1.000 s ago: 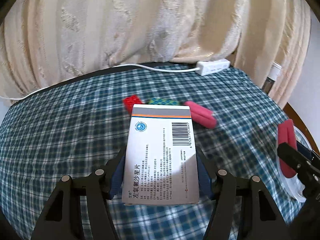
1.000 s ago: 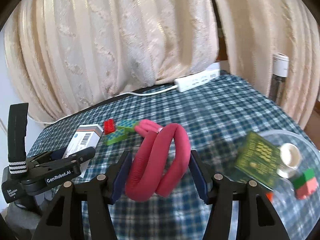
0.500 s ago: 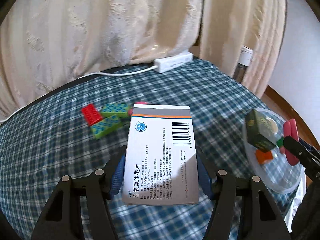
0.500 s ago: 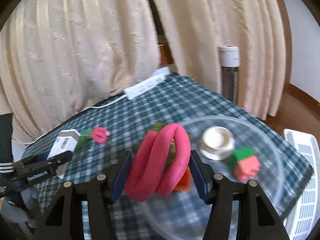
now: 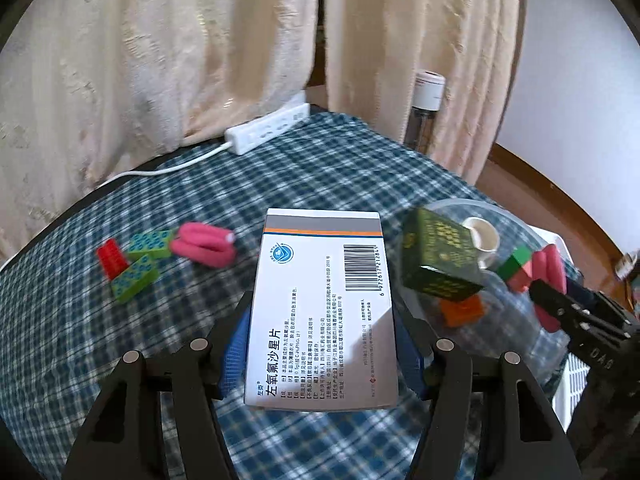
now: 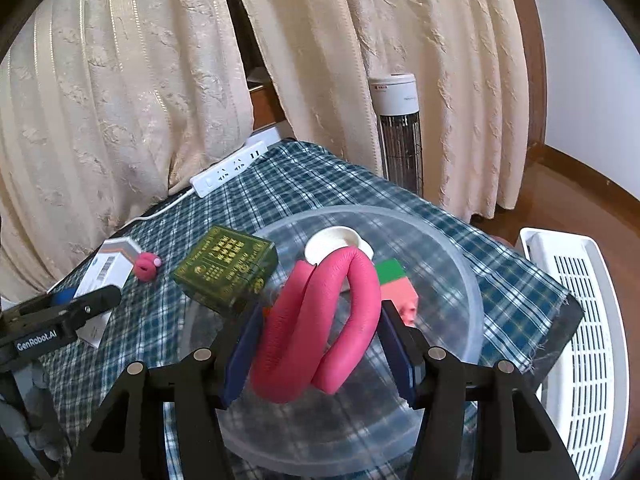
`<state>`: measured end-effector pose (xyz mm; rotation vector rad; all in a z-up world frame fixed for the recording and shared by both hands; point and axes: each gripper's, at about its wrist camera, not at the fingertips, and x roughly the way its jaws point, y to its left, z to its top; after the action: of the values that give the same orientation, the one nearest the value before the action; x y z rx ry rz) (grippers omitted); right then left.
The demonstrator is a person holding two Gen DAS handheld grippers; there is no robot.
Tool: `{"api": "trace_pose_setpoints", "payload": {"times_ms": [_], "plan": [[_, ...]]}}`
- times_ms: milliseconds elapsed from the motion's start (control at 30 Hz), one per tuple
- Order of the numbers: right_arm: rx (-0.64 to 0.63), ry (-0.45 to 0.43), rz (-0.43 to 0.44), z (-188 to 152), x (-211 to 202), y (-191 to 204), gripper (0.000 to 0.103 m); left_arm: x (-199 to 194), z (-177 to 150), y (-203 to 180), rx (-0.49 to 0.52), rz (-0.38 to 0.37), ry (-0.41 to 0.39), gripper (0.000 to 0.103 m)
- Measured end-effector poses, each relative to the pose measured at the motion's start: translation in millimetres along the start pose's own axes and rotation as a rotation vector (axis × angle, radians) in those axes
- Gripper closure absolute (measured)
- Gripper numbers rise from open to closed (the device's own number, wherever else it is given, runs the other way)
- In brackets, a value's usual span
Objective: Organize objects
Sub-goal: 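Carry the medicine box and pink foam tube over to the clear bowl, then open the left gripper over the bowl while the right releases the pink foam tube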
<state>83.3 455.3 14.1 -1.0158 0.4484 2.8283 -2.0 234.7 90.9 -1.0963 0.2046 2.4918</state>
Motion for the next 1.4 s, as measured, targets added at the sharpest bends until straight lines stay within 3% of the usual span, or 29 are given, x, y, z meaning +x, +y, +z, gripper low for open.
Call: {"api": "trace_pose_setpoints", "payload": {"times_ms": [700,1000,1400], "plan": [[0.029,0.01,-0.001,-8,1,-26,0.041,32,10,-50,0.082,-0.063,0.038,0.039],[0.034,0.01,-0.009,-8,3,-31,0.042,44,12,-69,0.092,-0.164,0.083,0.039],[0.031,0.005,-0.015,-5,3,-31,0.04,33,8,-87,0.128,-0.267,0.077,0.039]]}}
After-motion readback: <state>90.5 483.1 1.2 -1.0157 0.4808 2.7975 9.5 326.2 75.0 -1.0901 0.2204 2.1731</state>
